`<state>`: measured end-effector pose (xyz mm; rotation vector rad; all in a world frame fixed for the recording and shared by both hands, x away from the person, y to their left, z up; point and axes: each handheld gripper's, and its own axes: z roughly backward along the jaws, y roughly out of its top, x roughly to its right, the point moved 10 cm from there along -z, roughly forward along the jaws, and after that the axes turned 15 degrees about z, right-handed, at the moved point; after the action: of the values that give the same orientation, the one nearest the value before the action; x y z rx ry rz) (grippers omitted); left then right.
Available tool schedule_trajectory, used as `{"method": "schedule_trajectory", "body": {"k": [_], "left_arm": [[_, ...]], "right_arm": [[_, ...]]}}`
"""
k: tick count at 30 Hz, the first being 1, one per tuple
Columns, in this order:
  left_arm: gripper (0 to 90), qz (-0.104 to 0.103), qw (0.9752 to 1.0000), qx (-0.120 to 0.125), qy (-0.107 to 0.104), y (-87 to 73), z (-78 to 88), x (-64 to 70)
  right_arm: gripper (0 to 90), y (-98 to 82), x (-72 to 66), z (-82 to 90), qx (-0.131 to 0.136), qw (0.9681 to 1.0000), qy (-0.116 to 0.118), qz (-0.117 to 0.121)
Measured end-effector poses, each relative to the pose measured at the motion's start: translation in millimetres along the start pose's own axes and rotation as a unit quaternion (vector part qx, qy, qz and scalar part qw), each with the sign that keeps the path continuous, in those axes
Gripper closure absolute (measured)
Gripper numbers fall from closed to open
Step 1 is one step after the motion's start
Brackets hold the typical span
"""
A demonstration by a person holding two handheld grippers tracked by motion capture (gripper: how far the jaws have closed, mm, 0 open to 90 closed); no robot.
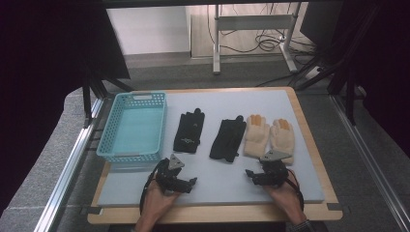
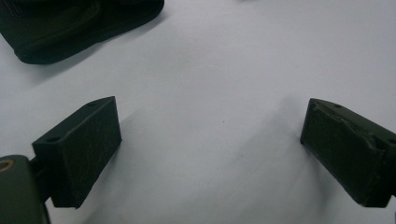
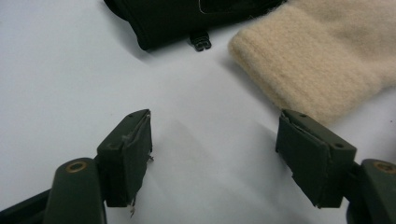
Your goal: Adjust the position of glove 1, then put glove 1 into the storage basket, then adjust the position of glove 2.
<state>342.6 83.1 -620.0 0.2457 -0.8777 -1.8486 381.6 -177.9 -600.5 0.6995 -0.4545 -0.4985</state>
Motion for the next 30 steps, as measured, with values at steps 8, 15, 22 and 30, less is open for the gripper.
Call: {"method": "schedule_trajectory", "body": {"k": [8, 15, 22, 30], "left_arm": [[5.7, 0.003, 1.0, 0.003, -0.001, 0.1, -0.1, 0.3], [5.8, 0.003, 1.0, 0.003, -0.001, 0.2, 0.0, 0.1], [6.0, 0.003, 1.0, 0.003, -0.001, 0.2, 0.0, 0.0], [6.2, 0.004, 1.0, 0.004, -0.002, 0.3, 0.1, -0.1]], "right_arm": [[24.9, 0.0, -0.5, -0.4, 0.0, 1.0, 0.0, 0.001], [22.9, -0.4, -0.3, -0.5, -0.002, 1.0, -0.001, 0.003], [21.6, -0.5, -0.1, -0.7, -0.003, 1.0, -0.003, 0.001], [21.9, -0.5, 0.3, -0.3, -0.004, 1.0, -0.002, 0.001]]}}
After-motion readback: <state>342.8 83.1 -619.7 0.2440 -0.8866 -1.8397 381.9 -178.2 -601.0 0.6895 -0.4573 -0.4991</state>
